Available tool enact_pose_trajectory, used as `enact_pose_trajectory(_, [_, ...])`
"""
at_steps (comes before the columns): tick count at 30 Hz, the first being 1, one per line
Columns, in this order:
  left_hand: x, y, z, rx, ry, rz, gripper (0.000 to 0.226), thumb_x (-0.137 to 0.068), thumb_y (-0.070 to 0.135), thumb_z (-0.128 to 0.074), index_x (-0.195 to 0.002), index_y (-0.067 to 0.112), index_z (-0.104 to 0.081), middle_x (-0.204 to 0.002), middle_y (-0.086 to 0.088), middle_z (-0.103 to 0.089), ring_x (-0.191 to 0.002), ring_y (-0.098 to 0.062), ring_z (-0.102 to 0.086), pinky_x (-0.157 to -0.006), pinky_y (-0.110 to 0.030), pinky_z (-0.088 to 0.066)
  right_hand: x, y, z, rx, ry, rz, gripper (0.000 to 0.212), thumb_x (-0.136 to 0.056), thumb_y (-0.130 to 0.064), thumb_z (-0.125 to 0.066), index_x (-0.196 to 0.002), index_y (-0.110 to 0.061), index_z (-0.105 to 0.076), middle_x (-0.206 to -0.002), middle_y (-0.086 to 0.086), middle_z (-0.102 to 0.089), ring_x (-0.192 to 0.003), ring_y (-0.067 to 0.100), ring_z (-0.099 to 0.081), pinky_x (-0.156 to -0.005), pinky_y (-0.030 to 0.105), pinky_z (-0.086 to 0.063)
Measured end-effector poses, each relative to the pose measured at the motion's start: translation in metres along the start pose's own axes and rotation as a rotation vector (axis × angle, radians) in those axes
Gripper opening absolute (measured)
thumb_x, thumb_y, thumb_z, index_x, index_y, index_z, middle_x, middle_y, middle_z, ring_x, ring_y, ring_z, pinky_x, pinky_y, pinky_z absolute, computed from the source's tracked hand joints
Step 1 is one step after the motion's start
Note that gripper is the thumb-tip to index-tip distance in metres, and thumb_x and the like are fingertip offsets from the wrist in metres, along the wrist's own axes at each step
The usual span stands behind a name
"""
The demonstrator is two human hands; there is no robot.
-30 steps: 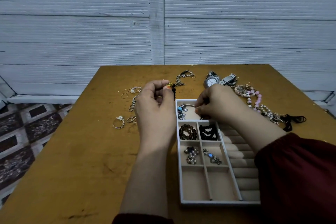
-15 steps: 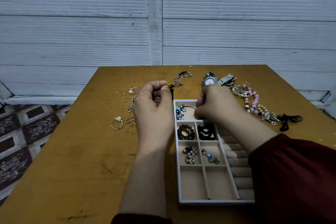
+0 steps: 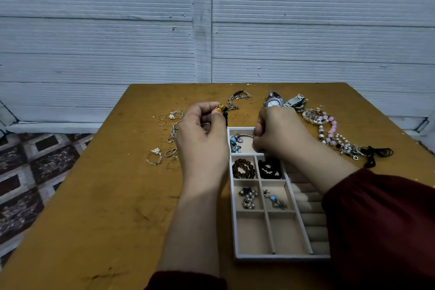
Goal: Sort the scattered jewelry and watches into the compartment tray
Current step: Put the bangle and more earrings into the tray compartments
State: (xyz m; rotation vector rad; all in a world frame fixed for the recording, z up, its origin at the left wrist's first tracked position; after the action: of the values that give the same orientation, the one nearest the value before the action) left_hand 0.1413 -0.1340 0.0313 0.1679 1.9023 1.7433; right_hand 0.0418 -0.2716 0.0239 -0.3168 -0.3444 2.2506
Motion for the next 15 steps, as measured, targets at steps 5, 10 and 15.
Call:
enact_pose_trajectory(5, [0.000, 0.000, 0.000, 0.003, -0.004, 0.008, 0.014, -0.090, 0.011, -0.056, -0.093, 0.022, -0.065, -0.071, 0.013, -0.058, -0.055, 0.006, -0.049, -0.060, -0.019, -0.042, 0.002, 0.001, 0.001, -0.005, -0.009, 0.017, 0.027, -0.074, -0.005, -0.068, -0.062, -0.022, -0.051, -0.079, 0.001, -0.066, -0.083, 0.020, -0.059, -0.065, 0.025, -0.043])
enact_pose_trajectory(10, [0.000, 0.000, -0.002, 0.001, -0.001, -0.008, 0.014, -0.090, 0.010, -0.057, -0.092, 0.021, -0.065, -0.073, 0.013, -0.059, -0.055, 0.006, -0.049, -0.057, -0.012, -0.040, 0.009, 0.000, 0.001, -0.029, -0.005, 0.038, 0.014, -0.078, -0.008, -0.065, -0.077, -0.020, -0.058, -0.081, -0.002, -0.062, -0.084, 0.019, -0.056, -0.069, 0.028, -0.046])
enact_pose_trajectory(15, [0.003, 0.003, -0.002, -0.007, -0.007, -0.039, 0.014, -0.091, 0.010, -0.056, -0.093, 0.021, -0.065, -0.075, 0.012, -0.060, -0.056, 0.005, -0.049, -0.057, -0.010, -0.040, 0.017, 0.001, 0.007, -0.038, 0.027, 0.068, 0.011, -0.084, -0.008, -0.057, -0.083, -0.019, -0.060, -0.088, 0.003, -0.066, -0.089, 0.022, -0.059, -0.071, 0.029, -0.047])
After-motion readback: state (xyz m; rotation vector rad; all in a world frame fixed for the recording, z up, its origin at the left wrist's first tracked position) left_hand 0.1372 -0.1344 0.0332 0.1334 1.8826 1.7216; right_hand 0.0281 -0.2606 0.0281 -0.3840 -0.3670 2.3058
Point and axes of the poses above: each hand's wrist, its own x-axis away from the middle knuckle, its own z-axis out of the back of the hand, y = z × x, the point moved 7 cm from there along -x, towards the middle knuckle
